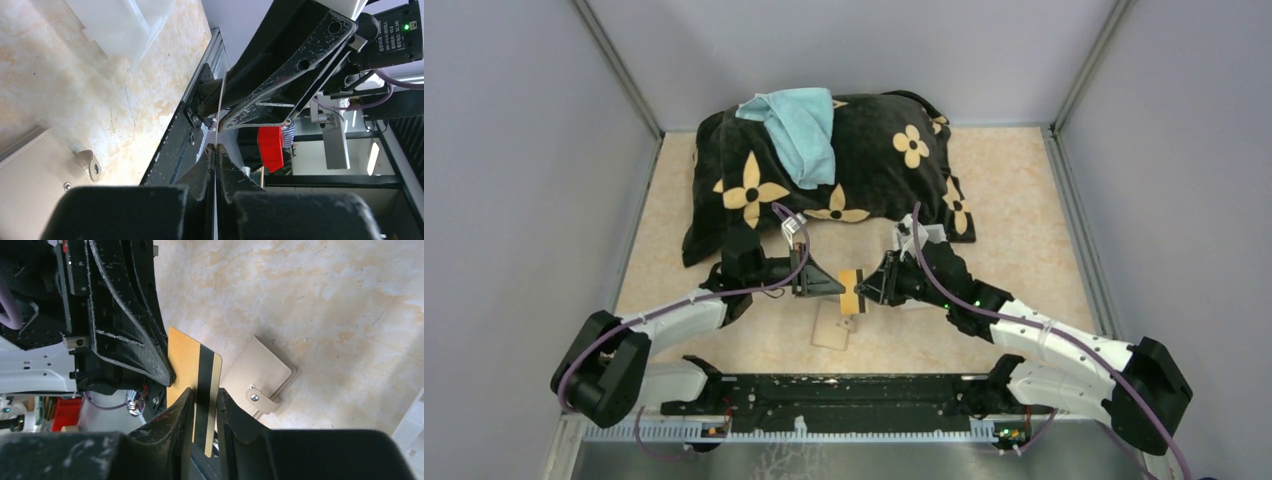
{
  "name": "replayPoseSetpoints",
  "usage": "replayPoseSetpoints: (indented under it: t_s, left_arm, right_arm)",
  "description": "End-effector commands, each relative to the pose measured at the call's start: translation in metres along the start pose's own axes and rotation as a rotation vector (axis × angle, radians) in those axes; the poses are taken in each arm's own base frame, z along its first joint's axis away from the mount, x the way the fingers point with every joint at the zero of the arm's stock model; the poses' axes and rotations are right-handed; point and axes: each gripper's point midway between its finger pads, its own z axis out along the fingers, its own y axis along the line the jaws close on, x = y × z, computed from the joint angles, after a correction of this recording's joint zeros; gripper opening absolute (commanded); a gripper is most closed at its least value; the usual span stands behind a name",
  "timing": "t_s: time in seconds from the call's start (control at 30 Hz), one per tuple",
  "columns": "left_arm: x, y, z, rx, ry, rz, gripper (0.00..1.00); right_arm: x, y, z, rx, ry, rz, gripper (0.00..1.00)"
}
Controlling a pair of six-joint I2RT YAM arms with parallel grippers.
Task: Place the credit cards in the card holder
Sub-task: Pick up the credit card from the storage box, then open the card holder at the center of the board.
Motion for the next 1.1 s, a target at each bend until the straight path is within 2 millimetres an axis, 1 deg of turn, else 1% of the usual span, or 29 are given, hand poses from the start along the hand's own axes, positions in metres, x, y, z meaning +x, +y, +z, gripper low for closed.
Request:
replayPoseSetpoints:
  t_s: [0.0,0.1,0.13,0.2,0.27,0.3,0.33,0.37,0.43,0.47,0.53,0.57,0.63,0.67,0.77,0.83,0.9,1.0,1.07]
  left_arm:
    - [0.002,-0.011,0.002,0.080,0.015,0.027,0.00]
    - [0.002,-0.004,0.004,0.068,0.020,0.010,0.00]
    - [0.002,-0.003,0.005,0.065,0.019,0.006,0.00]
    - [0.000,0.000,0.006,0.055,0.015,0.001,0.01]
    - [-0.003,0.008,0.007,0.011,0.005,-0.014,0.19]
    - [-0.005,0.016,0.007,-0.029,-0.003,-0.028,0.34]
    - [-0.008,0.025,0.007,-0.079,-0.015,-0.037,0.43]
    - [-0.009,0.035,0.005,-0.138,-0.027,-0.035,0.49]
    - [-0.014,0.054,-0.001,-0.261,-0.070,-0.045,0.56]
    - [-0.016,0.064,-0.006,-0.325,-0.093,-0.053,0.58]
    - [-0.019,0.082,-0.018,-0.445,-0.155,-0.062,0.59]
    - [-0.018,0.089,-0.025,-0.493,-0.176,-0.067,0.59]
    - [-0.017,0.101,-0.039,-0.587,-0.223,-0.080,0.59]
    - [-0.013,0.109,-0.047,-0.643,-0.235,-0.095,0.58]
    - [-0.008,0.122,-0.069,-0.759,-0.287,-0.101,0.54]
    - [-0.004,0.127,-0.083,-0.814,-0.317,-0.102,0.49]
    - [0.002,0.132,-0.093,-0.847,-0.335,-0.105,0.42]
    - [0.012,0.137,-0.102,-0.870,-0.342,-0.108,0.31]
    - [0.018,0.140,-0.106,-0.882,-0.343,-0.115,0.27]
  right_arm:
    - [-0.013,0.037,-0.003,-0.192,-0.035,0.026,0.17]
    - [-0.015,0.043,-0.005,-0.219,-0.030,0.032,0.03]
    - [-0.015,0.045,-0.005,-0.224,-0.028,0.032,0.00]
    - [-0.017,0.048,-0.005,-0.234,-0.023,0.038,0.00]
    - [-0.019,0.051,-0.006,-0.239,-0.018,0.038,0.00]
    - [-0.020,0.052,-0.005,-0.236,-0.016,0.038,0.00]
    - [-0.020,0.052,-0.005,-0.230,-0.012,0.039,0.00]
    - [-0.021,0.052,-0.005,-0.218,-0.007,0.037,0.00]
    - [-0.023,0.049,-0.003,-0.185,0.003,0.036,0.00]
    - [-0.023,0.047,-0.003,-0.167,0.005,0.035,0.00]
    - [-0.022,0.040,-0.001,-0.108,0.022,0.030,0.00]
    - [-0.023,0.043,0.000,-0.090,0.026,0.020,0.00]
    - [-0.015,0.039,0.004,-0.023,0.069,0.006,0.00]
    - [-0.014,0.041,0.006,-0.003,0.082,-0.005,0.00]
    - [-0.003,0.039,0.017,0.094,0.136,-0.015,0.00]
    - [0.001,0.035,0.022,0.170,0.160,-0.013,0.00]
    - [0.006,0.031,0.027,0.237,0.182,-0.013,0.00]
    - [0.011,0.030,0.036,0.320,0.196,-0.022,0.00]
    - [0.017,0.028,0.042,0.382,0.216,-0.032,0.00]
